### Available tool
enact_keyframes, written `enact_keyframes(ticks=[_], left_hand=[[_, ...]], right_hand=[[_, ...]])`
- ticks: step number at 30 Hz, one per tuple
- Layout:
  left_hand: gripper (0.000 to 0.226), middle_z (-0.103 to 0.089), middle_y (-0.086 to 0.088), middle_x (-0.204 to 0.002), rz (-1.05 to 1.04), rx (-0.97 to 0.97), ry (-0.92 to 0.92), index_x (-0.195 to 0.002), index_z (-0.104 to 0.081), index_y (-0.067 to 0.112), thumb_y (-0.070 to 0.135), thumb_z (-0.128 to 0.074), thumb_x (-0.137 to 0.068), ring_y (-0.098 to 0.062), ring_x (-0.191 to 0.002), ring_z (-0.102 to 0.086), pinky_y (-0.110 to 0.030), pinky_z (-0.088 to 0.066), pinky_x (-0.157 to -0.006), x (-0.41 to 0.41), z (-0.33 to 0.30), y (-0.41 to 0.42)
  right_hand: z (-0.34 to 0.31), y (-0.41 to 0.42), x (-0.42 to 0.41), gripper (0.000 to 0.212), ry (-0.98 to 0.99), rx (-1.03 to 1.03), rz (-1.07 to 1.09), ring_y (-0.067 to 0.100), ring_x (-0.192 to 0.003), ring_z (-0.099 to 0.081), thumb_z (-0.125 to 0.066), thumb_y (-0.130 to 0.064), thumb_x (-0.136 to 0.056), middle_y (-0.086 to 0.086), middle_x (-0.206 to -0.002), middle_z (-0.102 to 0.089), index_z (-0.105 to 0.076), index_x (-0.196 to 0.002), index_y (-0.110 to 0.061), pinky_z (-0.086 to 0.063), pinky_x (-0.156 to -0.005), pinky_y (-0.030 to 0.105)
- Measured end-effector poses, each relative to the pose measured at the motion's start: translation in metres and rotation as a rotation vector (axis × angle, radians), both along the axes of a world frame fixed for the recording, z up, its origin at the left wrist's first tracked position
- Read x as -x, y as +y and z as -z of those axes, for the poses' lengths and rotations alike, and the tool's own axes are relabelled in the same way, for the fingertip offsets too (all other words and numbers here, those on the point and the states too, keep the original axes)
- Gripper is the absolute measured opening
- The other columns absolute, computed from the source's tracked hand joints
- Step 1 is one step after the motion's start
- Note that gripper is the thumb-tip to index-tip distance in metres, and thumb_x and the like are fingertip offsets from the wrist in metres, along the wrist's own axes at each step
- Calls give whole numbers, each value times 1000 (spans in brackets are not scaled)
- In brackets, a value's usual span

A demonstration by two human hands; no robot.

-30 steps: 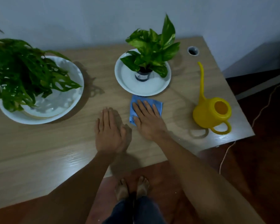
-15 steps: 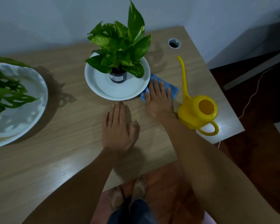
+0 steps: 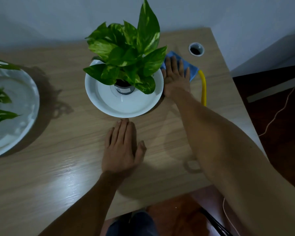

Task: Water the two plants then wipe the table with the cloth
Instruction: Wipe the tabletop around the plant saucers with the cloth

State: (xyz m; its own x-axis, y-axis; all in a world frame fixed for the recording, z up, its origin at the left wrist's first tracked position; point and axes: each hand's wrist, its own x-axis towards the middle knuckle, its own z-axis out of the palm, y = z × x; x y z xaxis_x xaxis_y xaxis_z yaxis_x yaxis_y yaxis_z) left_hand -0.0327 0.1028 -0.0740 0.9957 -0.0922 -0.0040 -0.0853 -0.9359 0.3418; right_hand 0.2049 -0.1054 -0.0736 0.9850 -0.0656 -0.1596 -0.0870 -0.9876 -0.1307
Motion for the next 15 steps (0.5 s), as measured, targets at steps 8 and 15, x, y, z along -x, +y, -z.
enact_keyframes(ticks=[8, 15], left_hand=[[70, -30, -9, -168, 22, 3, 14, -157, -35, 10, 51, -45, -101, -24, -159, -19, -48, -11, -129, 1, -4, 0], [73, -30, -16, -167, 61, 49, -1, -158, -33, 4, 47, -41, -101, -31, -157, -23, -49, -13, -128, 2, -5, 5]], right_hand=[[-3, 3, 39, 61, -22, -109, 133, 22, -160, 6, -13, -47, -109, -1, -174, 0, -3, -165, -26, 5, -127, 52], [6, 20, 125, 61, -23, -69, 206, 21, -160, 2, -15, -48, -109, -3, -174, -2, -6, -165, -27, 4, -127, 53]])
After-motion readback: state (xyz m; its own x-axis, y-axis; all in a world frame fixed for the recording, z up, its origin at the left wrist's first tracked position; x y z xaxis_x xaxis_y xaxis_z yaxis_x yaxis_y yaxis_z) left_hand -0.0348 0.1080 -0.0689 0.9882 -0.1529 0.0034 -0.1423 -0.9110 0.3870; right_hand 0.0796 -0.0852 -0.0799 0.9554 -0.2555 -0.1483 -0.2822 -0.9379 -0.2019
